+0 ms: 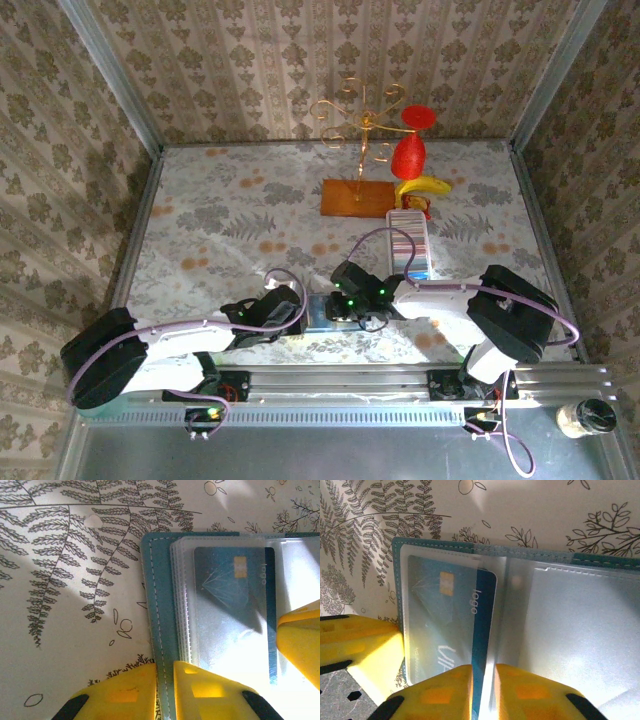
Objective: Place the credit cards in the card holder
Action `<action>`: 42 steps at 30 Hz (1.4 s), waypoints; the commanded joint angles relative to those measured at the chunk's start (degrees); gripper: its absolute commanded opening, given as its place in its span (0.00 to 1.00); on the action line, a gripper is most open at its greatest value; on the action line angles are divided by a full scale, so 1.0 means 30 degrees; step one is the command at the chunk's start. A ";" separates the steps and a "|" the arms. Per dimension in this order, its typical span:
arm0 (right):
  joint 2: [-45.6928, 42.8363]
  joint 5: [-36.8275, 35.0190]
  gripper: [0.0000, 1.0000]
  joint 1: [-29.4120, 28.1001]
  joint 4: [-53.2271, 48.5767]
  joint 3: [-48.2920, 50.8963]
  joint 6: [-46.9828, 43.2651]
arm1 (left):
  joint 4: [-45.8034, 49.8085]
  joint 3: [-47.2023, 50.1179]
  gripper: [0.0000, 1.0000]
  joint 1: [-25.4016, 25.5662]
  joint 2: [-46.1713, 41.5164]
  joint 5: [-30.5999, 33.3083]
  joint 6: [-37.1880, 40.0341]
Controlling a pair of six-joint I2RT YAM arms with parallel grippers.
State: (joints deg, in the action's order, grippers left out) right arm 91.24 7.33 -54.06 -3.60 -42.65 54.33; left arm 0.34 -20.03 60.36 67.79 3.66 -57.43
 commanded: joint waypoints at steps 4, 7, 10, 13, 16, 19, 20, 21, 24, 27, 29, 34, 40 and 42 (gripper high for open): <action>0.0751 -0.0042 0.16 -0.0258 -0.0009 -0.0783 -0.0040 | -0.0054 -0.0061 0.16 0.0188 -0.0120 -0.0107 -0.0427; 0.0930 0.0075 0.15 -0.0377 0.0195 -0.1070 -0.0032 | -0.0054 -0.0010 0.16 0.0206 -0.0155 -0.0107 -0.0427; 0.0992 0.0214 0.16 -0.0407 0.0341 -0.1192 0.0022 | -0.0054 -0.0002 0.16 0.0200 -0.0155 -0.0078 -0.0475; 0.0627 0.0317 0.18 -0.0433 0.0810 -0.0898 0.0148 | -0.0084 -0.0002 0.16 0.0191 -0.0126 -0.0080 -0.0457; -0.0520 -0.0591 0.24 -0.0491 0.0326 -0.0357 0.0357 | -0.0112 -0.0001 0.16 0.0184 -0.0053 -0.0107 -0.0479; -0.1947 -0.2014 0.31 -0.0662 -0.1310 0.0326 0.0757 | -0.0193 0.0027 0.16 0.0183 -0.0038 -0.0162 -0.0486; -0.2366 -0.2436 0.32 -0.0739 -0.1905 0.0555 0.0934 | -0.0197 0.0027 0.16 0.0206 -0.0038 -0.0166 -0.0486; -0.2838 -0.2911 0.34 -0.0835 -0.2480 0.0868 0.1212 | -0.0228 0.0027 0.16 0.0212 -0.0009 -0.0166 -0.0486; -0.3739 -0.4097 0.38 -0.1159 -0.3424 0.1950 0.1987 | -0.0296 0.0027 0.16 0.0227 0.0050 -0.0193 -0.0457; -0.4798 -0.4801 0.38 -0.1227 -0.3714 0.2806 0.2602 | -0.0406 -0.0001 0.16 0.0239 0.0160 -0.0218 -0.0461; -0.4812 -0.4984 0.38 -0.1231 -0.3681 0.3025 0.2717 | -0.0373 -0.0057 0.16 0.0213 0.0211 -0.0239 -0.0411; -0.4301 -0.4939 0.39 -0.1227 -0.3287 0.2738 0.2520 | -0.0347 -0.0098 0.16 0.0220 0.0255 -0.0254 -0.0416; -0.4640 -0.5226 0.37 -0.1256 -0.3461 0.2411 0.2289 | -0.0289 -0.0122 0.16 0.0227 0.0226 -0.0195 -0.0399; -0.5070 -0.5400 0.36 -0.1308 -0.3607 0.2463 0.2285 | -0.0288 -0.0120 0.16 0.0228 0.0225 -0.0166 -0.0426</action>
State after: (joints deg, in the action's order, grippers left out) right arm 77.84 -5.43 -57.49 -12.97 -33.95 60.47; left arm -0.14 -20.03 60.42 67.94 3.33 -57.87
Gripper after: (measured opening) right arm 0.362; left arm 0.161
